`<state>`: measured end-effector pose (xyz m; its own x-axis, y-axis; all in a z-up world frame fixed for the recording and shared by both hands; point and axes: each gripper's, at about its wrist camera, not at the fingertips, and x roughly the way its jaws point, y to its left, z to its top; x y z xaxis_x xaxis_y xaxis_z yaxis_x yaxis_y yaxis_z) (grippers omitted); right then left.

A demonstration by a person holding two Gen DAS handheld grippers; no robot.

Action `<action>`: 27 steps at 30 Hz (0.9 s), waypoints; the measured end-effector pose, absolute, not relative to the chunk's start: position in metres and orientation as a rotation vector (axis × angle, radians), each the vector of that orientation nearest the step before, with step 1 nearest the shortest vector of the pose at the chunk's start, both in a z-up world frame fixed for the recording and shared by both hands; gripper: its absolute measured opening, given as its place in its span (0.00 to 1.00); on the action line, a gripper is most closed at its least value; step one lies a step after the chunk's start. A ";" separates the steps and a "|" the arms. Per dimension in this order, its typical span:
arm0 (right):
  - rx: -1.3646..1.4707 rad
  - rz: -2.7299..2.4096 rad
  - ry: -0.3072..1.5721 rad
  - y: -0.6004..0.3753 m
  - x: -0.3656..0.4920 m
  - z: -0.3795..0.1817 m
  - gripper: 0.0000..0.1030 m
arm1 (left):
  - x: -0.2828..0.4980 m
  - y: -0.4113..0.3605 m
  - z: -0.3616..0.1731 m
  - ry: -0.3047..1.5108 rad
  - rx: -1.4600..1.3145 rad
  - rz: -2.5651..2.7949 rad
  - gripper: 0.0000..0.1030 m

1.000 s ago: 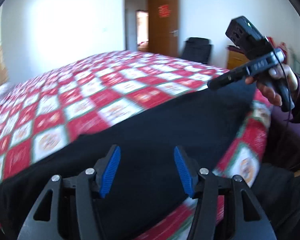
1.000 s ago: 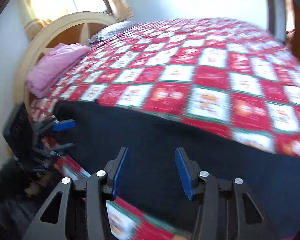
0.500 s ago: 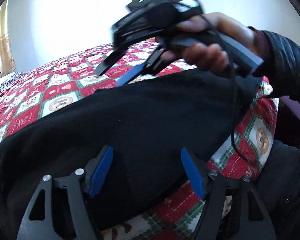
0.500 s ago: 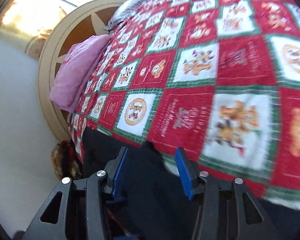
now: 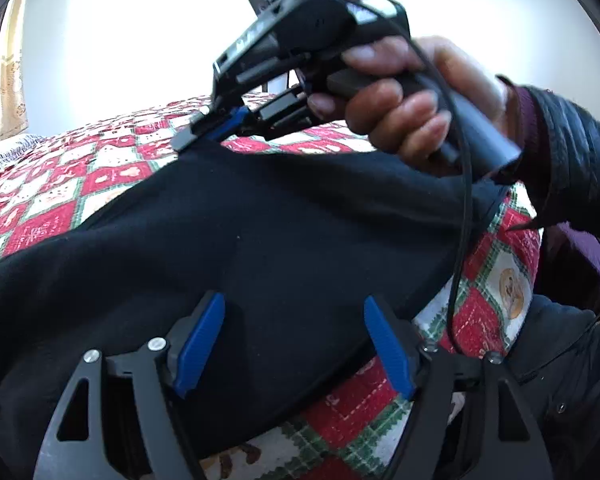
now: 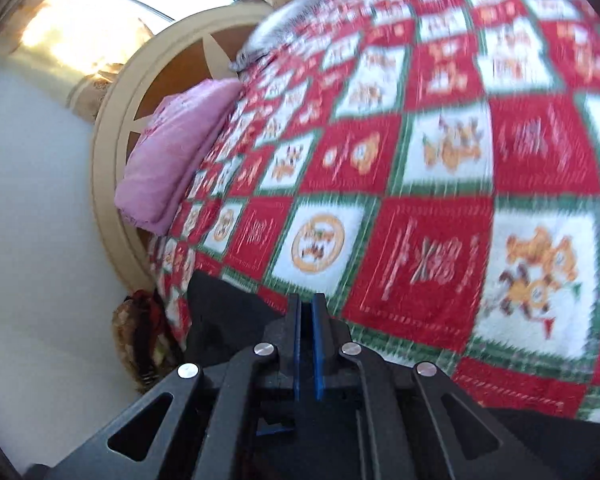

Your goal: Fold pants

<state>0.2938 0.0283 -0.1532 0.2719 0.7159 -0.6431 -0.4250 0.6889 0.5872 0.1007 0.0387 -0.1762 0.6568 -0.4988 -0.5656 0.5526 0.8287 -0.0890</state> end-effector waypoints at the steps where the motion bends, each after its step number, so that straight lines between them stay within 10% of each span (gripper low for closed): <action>1: 0.333 0.773 1.057 0.026 0.299 -0.159 0.04 | 0.101 0.039 -0.174 0.614 0.082 -0.596 0.74; 27: 0.023 0.793 1.065 -0.011 0.167 -0.197 0.02 | 0.122 0.175 -0.168 0.651 0.036 -0.106 0.95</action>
<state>0.1671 -0.0108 -0.1967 0.2410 0.5902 -0.7704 -0.5692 0.7289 0.3804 0.1215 0.1751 -0.1677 0.7905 -0.0870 -0.6063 0.1098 0.9940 0.0004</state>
